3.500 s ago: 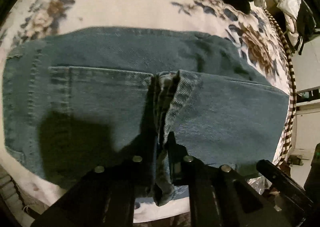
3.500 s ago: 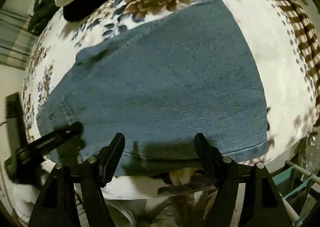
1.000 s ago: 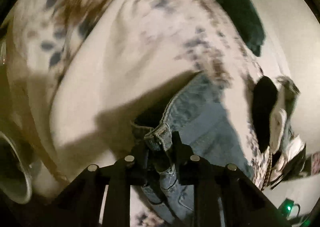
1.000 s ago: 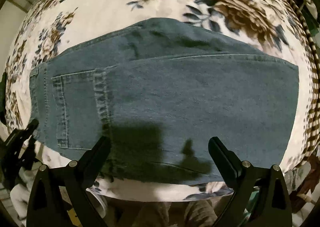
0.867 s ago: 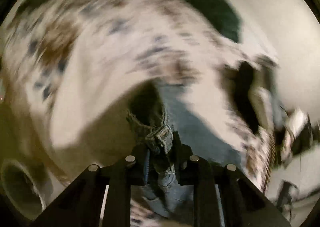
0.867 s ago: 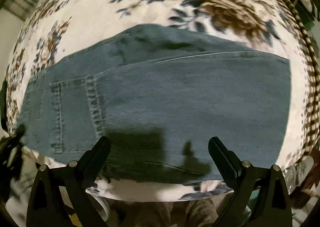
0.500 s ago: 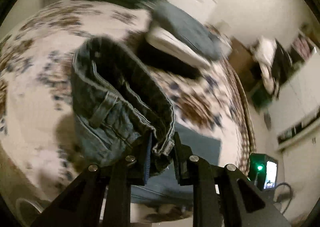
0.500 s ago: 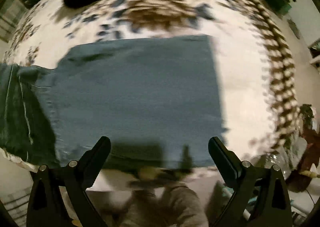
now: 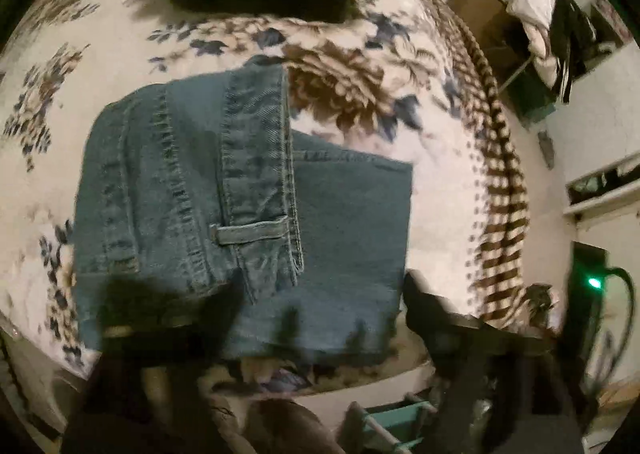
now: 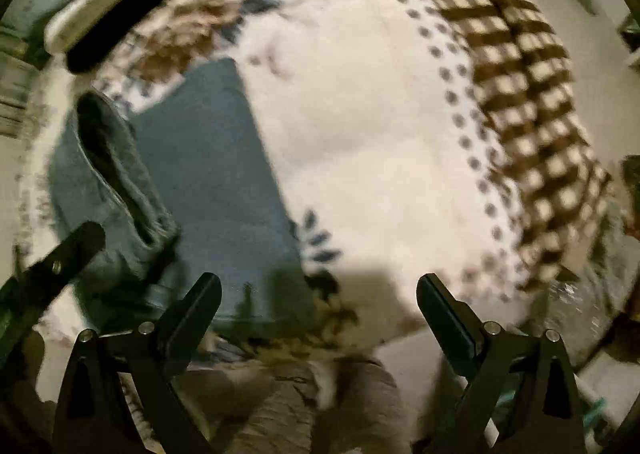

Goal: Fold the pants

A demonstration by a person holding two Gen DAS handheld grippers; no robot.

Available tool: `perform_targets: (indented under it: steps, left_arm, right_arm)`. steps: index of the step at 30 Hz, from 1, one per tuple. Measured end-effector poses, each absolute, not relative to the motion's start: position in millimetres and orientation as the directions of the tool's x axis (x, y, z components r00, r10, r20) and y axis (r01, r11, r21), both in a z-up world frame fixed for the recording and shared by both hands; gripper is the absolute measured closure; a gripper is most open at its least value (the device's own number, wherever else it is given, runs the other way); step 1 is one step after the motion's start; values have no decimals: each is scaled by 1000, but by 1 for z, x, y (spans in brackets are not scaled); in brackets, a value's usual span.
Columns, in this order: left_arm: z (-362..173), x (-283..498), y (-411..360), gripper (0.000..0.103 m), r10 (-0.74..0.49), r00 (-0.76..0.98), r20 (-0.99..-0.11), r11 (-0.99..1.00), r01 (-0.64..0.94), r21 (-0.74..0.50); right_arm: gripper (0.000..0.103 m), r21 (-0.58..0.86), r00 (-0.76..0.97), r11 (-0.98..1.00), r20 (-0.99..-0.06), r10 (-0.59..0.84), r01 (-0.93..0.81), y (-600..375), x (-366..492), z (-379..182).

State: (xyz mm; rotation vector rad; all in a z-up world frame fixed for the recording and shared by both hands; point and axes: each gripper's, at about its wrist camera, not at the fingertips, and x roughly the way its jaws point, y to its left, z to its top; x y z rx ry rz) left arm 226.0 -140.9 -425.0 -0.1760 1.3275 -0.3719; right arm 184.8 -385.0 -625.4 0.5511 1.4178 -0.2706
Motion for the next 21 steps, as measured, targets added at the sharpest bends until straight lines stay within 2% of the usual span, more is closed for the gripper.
perform_targets:
  steps: [4,7,12,15,18,19,21]
  left_arm:
    - [-416,233,-102,15,-275,239,-931,961,58,-269]
    - [-420,244,-59,15,-140,265,-954,987,-35,-154]
    - [-447,264,-11,15,29,220,-975,990,-143,-3]
    - [-460,266,5,15,41,190,-981,983,-181,6]
    - [-465,268,7,15,59,187,-981,981,-194,22]
    - [-465,268,6,15,60,191,-980,981,-195,22]
    - [-466,268,6,15,64,186,-980,980,-196,27]
  right_arm:
    - [3,396,258,821,-915,312,411,-386,210,-616]
    - [3,522,290,792,-848,444,316,-370,242,-617]
    - [3,557,252,813,-822,511,168,-323,306,-637]
    - [3,518,200,848,-848,492,113,-294,333,-659]
    - [2,471,158,872,-879,450,134,-282,347,-685]
    - [5,467,175,872,-880,442,146,-280,347,-685]
    - [38,471,215,873,-872,439,130,-274,346,-675]
